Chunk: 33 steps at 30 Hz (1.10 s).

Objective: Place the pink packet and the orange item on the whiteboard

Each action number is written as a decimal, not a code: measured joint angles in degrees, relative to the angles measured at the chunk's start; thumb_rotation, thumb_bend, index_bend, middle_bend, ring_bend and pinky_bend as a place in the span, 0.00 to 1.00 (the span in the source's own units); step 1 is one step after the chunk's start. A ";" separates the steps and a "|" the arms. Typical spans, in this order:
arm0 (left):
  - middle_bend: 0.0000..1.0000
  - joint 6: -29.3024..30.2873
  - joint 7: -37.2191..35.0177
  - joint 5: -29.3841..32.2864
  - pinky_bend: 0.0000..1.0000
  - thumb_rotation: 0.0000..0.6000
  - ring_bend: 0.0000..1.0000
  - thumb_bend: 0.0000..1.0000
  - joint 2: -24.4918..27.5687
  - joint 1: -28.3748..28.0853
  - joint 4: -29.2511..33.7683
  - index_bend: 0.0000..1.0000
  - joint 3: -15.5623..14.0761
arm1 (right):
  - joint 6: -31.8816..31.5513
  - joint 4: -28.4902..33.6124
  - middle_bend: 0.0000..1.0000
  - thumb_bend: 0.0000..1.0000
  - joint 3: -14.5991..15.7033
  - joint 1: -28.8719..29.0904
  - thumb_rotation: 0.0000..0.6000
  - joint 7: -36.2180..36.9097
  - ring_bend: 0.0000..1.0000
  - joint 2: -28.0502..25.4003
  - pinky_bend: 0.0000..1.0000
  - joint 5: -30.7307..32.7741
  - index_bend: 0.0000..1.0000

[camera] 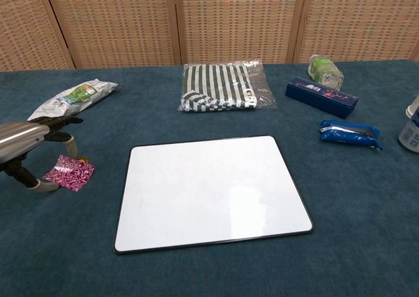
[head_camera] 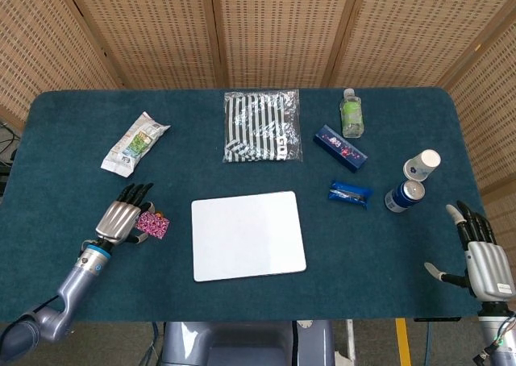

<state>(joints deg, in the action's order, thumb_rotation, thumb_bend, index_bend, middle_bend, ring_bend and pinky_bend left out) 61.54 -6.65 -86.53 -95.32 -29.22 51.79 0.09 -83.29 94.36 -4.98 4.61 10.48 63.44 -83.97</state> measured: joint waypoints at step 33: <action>0.00 -2.19 14.16 2.81 0.00 1.00 0.00 0.17 7.45 -4.95 20.25 0.41 5.15 | 0.69 0.39 0.00 0.05 -0.01 0.14 1.00 0.90 0.00 -0.34 0.00 0.41 0.00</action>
<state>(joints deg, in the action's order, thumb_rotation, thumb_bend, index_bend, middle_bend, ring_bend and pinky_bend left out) 59.35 7.50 -83.72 -87.87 -34.17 72.04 5.24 -82.60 94.75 -4.99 4.75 11.38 63.09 -83.56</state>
